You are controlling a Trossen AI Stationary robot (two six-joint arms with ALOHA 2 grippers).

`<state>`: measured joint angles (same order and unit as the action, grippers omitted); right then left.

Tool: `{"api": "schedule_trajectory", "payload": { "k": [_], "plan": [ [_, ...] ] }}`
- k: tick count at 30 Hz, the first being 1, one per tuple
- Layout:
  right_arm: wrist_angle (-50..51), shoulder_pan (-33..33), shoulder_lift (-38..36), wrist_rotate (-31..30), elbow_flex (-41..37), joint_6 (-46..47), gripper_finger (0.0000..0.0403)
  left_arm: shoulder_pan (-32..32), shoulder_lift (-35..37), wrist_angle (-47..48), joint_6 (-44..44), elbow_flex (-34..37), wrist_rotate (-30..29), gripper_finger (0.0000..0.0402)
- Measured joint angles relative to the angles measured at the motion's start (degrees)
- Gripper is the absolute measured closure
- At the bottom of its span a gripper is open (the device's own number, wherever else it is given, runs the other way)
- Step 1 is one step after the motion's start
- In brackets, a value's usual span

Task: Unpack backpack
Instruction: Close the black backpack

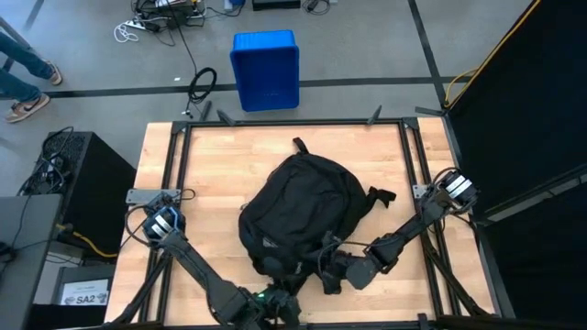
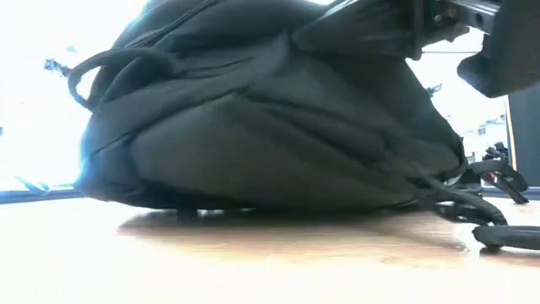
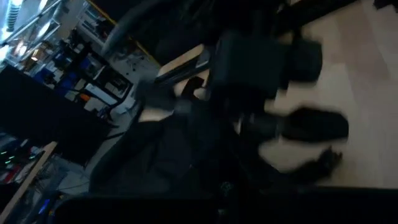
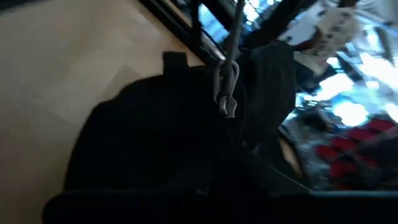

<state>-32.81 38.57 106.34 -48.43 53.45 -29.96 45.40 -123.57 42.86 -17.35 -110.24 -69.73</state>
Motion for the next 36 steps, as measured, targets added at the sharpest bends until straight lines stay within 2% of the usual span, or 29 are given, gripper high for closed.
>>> {"api": "schedule_trajectory", "payload": {
  "k": [4, 9, 12, 14, 20, 23, 25, 27, 31, 36],
  "plan": [
    [6.1, 3.0, -3.0, -7.1, 0.1, 0.0, 0.0400, 2.7, 0.0, 13.3, -14.8, 0.0, -3.2, 0.0401],
    [12.0, 6.4, -6.8, -8.4, 0.3, 5.6, 0.0402, 4.6, 0.0, 29.7, -37.3, 0.0, -3.1, 0.0402],
    [16.6, 8.5, -8.3, -10.1, 0.1, 9.4, 0.0402, 5.4, 0.0, 37.9, -44.9, 0.0, -1.8, 0.0401],
    [21.0, 9.9, -8.5, -10.6, 0.0, 13.2, 0.0403, 6.0, 0.0, 40.2, -48.3, 0.0, -0.9, 0.0401],
    [39.2, 12.2, -9.3, -12.5, 0.2, 33.4, 0.0403, 6.1, -0.1, 46.4, -56.1, 0.8, 2.3, 0.0401],
    [45.9, 12.7, -9.3, -12.0, 0.3, 40.3, 0.0403, 6.0, -0.2, 46.6, -56.6, 1.8, 3.2, 0.0401],
    [49.8, 12.8, -9.3, -10.3, 0.1, 44.1, 0.0403, 5.8, -0.2, 47.6, -57.5, 2.7, 6.0, 0.0401],
    [52.8, 12.9, -9.4, -9.4, 0.0, 46.3, 0.0403, 5.5, -0.2, 47.2, -58.3, 3.5, 8.4, 0.0401],
    [54.1, 12.7, -9.5, -8.7, 0.0, 48.3, 0.0402, 4.3, -0.2, 46.2, -58.3, 3.7, 9.2, 0.0401],
    [51.6, 12.5, -11.0, -8.3, -0.2, 43.2, 0.0377, 3.0, -0.3, 45.5, -58.1, 3.7, 9.5, 0.0401]
  ]
}}
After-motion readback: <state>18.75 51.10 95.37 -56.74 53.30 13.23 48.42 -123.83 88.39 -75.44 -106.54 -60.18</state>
